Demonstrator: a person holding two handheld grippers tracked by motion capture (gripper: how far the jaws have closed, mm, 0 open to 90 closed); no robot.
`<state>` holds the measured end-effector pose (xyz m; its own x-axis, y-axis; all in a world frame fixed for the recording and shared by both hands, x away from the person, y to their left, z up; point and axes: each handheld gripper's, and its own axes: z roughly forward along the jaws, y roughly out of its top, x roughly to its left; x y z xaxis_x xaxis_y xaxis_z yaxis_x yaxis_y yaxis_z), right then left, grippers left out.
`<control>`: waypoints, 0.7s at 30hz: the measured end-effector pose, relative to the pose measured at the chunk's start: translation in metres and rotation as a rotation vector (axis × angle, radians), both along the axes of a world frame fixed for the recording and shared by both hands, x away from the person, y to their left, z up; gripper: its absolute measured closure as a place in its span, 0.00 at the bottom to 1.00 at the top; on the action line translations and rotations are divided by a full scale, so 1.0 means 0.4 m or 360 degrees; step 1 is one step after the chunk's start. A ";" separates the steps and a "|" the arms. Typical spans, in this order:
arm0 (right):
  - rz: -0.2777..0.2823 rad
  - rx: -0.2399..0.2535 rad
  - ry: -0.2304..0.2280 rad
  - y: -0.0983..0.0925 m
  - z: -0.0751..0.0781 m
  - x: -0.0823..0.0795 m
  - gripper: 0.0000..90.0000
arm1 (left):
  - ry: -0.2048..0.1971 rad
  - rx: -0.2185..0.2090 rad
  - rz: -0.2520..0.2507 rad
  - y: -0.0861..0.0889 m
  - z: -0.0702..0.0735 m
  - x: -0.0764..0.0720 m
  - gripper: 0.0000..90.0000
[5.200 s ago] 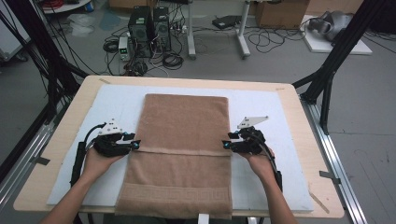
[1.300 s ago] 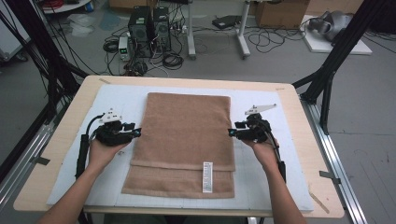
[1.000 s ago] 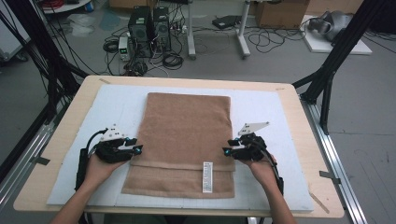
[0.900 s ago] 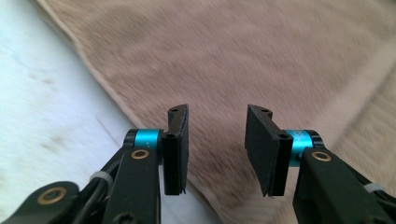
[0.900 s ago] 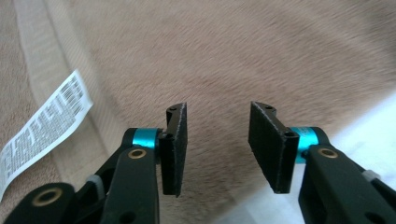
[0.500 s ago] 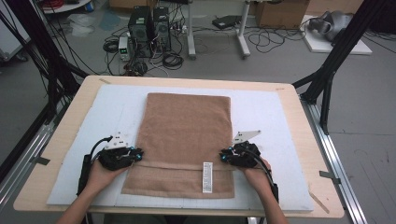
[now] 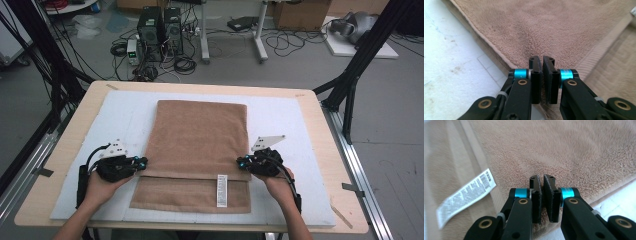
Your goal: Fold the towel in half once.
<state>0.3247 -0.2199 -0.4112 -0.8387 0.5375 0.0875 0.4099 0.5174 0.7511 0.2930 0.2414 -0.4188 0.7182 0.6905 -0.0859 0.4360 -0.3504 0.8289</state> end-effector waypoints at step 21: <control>0.0257 0.0025 0.0117 -0.018 0.063 -0.098 0.78 | 0.0039 0.0025 -0.0121 0.036 0.027 -0.145 0.64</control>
